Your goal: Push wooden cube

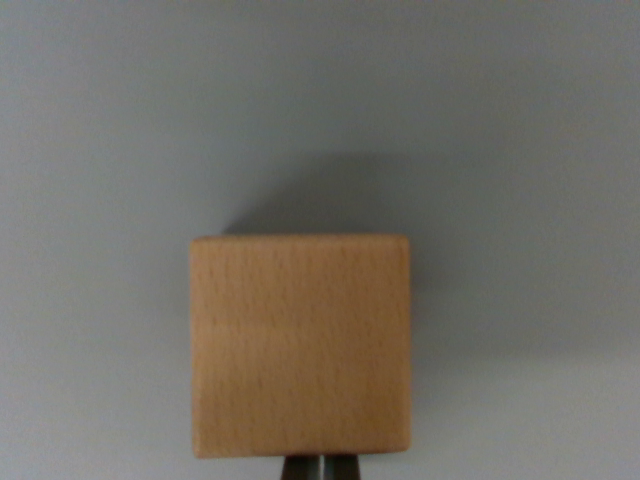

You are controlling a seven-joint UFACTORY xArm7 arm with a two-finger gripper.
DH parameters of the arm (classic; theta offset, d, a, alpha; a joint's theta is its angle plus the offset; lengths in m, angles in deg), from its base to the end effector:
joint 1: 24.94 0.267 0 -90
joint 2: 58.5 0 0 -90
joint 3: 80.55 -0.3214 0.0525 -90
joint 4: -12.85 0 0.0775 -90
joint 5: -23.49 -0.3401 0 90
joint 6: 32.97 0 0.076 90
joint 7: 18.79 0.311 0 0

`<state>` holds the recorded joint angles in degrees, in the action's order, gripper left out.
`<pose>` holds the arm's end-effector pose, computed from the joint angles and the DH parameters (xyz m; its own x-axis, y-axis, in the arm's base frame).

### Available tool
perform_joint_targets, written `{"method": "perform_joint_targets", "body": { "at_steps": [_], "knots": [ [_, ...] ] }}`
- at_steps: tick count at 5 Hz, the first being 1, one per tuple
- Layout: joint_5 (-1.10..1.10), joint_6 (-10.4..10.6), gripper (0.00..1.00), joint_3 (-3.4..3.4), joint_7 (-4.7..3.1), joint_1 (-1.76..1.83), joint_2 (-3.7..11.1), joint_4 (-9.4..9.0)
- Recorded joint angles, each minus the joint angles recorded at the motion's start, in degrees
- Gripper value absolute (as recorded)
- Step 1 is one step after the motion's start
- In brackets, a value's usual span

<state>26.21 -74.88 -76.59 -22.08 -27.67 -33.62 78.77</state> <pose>0.5314 -0.0733 0.0196 0.9996 -0.0182 -0.0193 -0.0170 -0.9981 0.0592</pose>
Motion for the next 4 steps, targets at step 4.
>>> {"method": "perform_joint_targets", "body": {
  "at_steps": [4],
  "knots": [
    [-0.27, -2.1, 1.0, -0.19, 0.01, 0.01, 3.36, 5.46]
  ]
}}
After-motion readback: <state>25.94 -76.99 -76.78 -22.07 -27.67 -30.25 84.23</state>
